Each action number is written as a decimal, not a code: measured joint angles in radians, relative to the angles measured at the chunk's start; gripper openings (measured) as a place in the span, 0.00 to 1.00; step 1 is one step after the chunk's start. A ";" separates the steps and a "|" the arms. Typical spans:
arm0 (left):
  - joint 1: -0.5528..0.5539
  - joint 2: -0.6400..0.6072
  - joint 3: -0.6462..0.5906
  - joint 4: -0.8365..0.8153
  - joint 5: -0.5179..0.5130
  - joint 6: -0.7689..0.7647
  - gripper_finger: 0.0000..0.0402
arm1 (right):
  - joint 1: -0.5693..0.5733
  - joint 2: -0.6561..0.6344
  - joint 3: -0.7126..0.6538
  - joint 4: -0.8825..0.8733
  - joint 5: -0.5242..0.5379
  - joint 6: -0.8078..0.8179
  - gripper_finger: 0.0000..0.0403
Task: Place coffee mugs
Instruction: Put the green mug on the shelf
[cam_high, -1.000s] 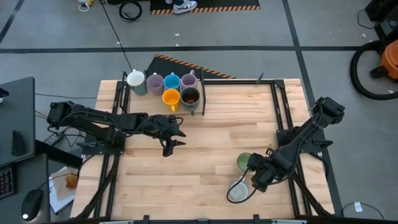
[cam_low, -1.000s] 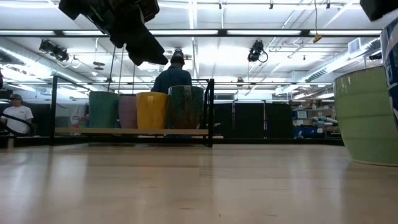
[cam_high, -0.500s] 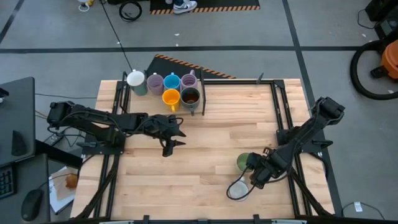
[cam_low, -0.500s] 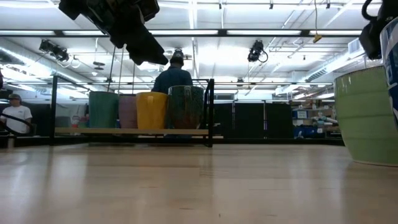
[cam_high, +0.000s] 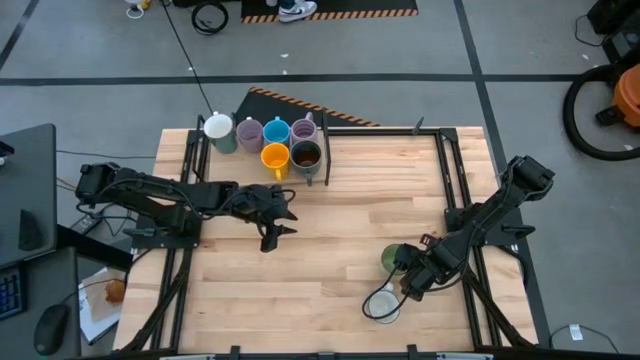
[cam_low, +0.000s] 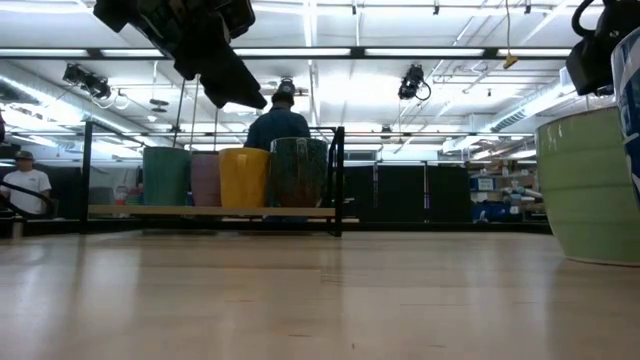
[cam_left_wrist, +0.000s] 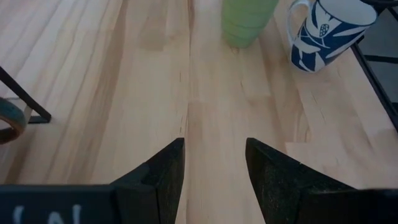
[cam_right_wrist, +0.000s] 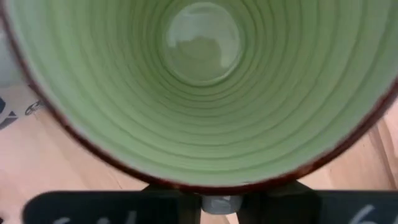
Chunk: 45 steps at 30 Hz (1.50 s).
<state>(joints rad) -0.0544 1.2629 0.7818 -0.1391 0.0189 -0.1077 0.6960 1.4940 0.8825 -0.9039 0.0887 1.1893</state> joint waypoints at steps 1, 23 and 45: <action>0.000 0.000 0.000 -0.005 0.000 -0.006 0.44 | 0.000 0.000 0.000 0.000 0.000 -0.006 0.15; 0.000 -0.001 0.115 -0.185 -0.008 0.026 0.44 | -0.215 0.002 0.080 -0.059 0.076 -0.337 0.17; -0.053 -0.001 0.115 -0.284 -0.074 -0.065 0.44 | -0.503 0.010 0.082 0.272 0.131 -0.823 0.15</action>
<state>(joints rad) -0.1077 1.2621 0.8970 -0.4232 -0.0547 -0.1726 0.1934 1.5036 0.9641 -0.6318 0.2199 0.3662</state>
